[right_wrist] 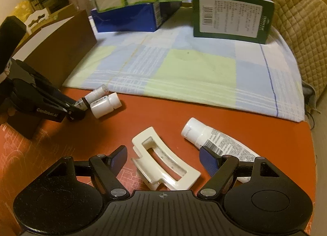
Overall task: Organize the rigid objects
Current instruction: 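Grasp the small spray bottle with the left gripper while the right grasps the white hair clip, then lift the spray bottle with the left gripper while the right lifts the hair clip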
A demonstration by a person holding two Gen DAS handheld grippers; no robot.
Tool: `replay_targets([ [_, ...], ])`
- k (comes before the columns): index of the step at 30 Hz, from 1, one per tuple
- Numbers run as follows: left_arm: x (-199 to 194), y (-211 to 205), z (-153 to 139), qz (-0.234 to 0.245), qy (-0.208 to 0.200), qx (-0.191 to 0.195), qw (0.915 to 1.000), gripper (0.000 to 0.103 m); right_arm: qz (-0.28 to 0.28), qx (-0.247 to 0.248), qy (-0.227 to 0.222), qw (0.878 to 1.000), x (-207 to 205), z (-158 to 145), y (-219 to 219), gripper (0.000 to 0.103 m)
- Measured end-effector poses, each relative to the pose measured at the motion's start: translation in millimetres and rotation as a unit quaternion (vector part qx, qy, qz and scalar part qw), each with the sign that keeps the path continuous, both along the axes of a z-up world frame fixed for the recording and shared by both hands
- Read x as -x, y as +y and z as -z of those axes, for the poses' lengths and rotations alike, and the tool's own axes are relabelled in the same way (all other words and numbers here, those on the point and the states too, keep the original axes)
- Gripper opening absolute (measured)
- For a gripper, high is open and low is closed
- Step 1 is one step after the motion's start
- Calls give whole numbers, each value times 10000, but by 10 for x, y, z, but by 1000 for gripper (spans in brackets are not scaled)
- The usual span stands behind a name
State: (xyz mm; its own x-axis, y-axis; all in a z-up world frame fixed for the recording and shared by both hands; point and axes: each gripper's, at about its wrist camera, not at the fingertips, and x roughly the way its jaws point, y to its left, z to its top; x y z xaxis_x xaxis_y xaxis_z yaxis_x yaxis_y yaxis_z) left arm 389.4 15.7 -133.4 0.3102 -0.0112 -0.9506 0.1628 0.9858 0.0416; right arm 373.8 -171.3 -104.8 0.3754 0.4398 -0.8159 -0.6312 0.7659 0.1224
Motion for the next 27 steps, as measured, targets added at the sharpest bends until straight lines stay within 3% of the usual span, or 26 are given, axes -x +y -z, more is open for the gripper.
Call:
replay_targets([
  [6,194,0,-28,-532,84,323,9980,19,-374,125,-159,9991,66,81,44,74],
  [9,314,-2,-32,-762,68,469,9960,19,-576,260,-235,9977,125,120,72,50],
  [13,512,-7,-37,-994,8,652,9929,19,-615,261,-298,9973,216,144,66,38],
  [27,1036,-47,-44,-1241,-8,1014,9871,20,-1176,37,153,9929,686,115,109,38],
])
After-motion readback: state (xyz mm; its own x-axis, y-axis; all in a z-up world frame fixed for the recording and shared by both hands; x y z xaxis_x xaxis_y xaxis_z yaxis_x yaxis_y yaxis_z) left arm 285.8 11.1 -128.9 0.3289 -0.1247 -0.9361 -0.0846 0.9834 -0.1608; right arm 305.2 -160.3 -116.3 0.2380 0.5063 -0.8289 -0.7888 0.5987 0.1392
